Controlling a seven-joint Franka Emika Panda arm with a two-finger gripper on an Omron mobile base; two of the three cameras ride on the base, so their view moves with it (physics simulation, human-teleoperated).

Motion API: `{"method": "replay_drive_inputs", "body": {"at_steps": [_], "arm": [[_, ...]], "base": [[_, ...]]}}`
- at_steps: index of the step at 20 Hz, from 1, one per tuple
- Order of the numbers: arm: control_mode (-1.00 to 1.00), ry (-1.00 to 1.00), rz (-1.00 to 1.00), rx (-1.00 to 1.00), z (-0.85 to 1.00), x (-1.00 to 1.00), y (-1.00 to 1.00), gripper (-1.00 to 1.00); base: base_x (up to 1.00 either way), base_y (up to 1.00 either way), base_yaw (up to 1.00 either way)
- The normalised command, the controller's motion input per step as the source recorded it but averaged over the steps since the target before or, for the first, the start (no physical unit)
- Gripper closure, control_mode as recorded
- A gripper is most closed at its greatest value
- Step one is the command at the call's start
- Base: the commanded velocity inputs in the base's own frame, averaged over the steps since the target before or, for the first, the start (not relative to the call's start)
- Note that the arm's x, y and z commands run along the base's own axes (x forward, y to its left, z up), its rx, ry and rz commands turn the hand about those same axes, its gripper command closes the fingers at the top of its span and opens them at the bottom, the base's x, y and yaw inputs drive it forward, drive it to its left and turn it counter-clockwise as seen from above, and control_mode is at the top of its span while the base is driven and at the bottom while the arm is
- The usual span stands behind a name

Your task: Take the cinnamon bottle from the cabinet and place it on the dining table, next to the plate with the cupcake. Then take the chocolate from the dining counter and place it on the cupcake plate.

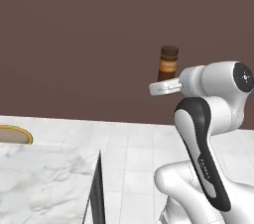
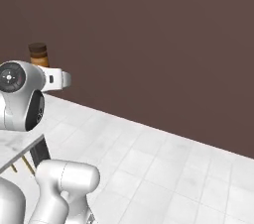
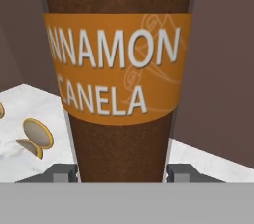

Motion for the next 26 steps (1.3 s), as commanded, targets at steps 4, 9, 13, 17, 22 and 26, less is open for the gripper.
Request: {"method": "replay_drive_inputs", "body": {"at_steps": [4,9,13,17,22,26], "arm": [[1.0,0.0,0.0,0.0,0.0,0.0,0.0,1.0],[1.0,0.0,0.0,0.0,0.0,0.0,0.0,1.0],[1.0,0.0,0.0,0.0,0.0,0.0,0.0,1.0],[1.0,0.0,0.0,0.0,0.0,0.0,0.0,1.0],[1.0,0.0,0.0,0.0,0.0,0.0,0.0,1.0],[1.0,0.0,0.0,0.0,0.0,0.0,0.0,1.0]], "base": [[0.74,-0.27,0.25],[0.71,-0.21,0.33],[0.7,-0.19,0.37],[0.7,-0.16,0.4],[0.7,-0.13,0.44],[0.68,-0.09,0.49]]}}
